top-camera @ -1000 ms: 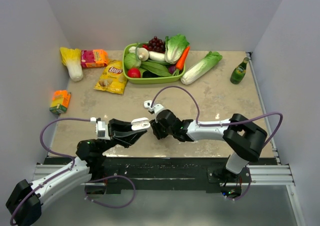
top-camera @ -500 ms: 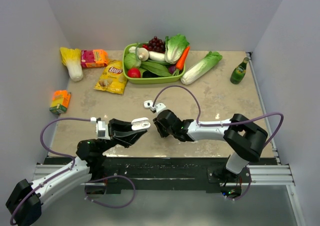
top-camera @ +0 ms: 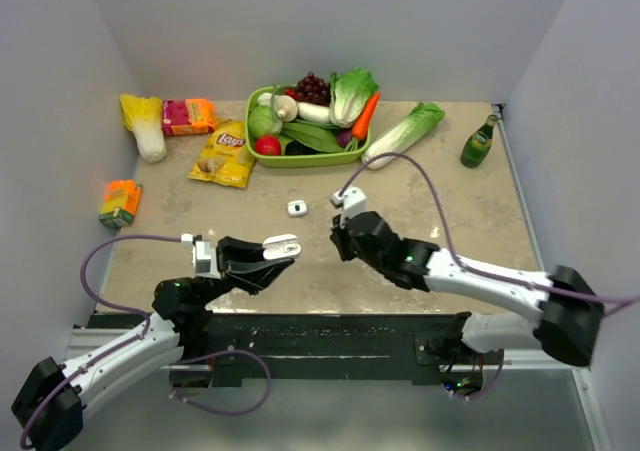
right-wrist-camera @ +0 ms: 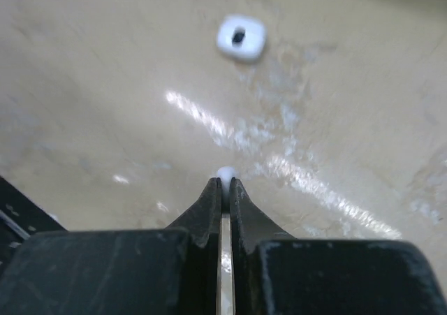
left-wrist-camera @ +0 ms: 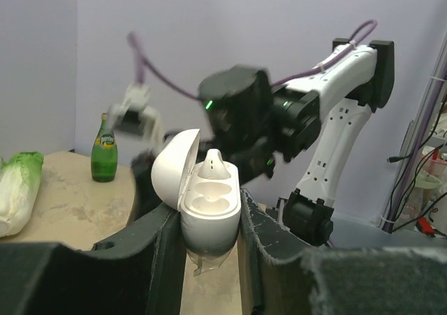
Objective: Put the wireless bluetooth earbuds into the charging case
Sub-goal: Pick up the left earbud from the center of the board, then insert the left earbud into the left side groove of the charging case.
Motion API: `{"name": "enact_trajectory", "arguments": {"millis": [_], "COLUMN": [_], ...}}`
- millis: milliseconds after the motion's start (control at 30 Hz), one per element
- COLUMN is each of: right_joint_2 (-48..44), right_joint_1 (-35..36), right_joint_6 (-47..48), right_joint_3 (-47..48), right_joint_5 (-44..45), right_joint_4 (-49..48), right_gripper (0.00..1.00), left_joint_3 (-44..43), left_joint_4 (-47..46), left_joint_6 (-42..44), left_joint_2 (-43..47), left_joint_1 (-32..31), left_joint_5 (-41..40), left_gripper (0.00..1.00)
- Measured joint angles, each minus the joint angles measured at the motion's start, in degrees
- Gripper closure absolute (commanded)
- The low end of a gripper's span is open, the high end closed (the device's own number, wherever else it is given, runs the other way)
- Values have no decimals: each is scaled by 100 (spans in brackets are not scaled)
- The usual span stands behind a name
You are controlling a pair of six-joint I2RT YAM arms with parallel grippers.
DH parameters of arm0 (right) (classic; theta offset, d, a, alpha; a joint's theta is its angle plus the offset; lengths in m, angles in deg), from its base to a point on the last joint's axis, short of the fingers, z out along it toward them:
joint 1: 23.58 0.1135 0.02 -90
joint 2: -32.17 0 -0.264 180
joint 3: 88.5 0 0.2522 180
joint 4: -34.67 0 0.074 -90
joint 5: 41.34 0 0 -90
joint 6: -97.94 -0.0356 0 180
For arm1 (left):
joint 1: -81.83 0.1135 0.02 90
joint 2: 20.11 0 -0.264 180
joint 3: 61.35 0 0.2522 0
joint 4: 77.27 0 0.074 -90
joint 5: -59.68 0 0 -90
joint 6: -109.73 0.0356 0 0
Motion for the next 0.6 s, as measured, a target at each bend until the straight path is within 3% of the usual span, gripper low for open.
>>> {"name": "enact_trajectory", "arguments": {"millis": [167,367,600], "right_joint_2": [-1926,-3300,-3016], "right_joint_1": [0,42,155], "right_joint_6": [267,750,1276], "right_joint_3": [321,466,1104], "right_joint_5": [-116,-1443,-3158], "right_joint_4": [195,238,643], "right_gripper": [100,100,100], "left_joint_3": [0,0,-131], "left_joint_4": [-118,-378,-326], "left_joint_6": [-2,-140,-83], "left_joint_2": [-205,-782,-1384], "left_joint_1": [0,0,0], "left_joint_5": [-48,-79,400], "left_gripper": [100,100,100]}}
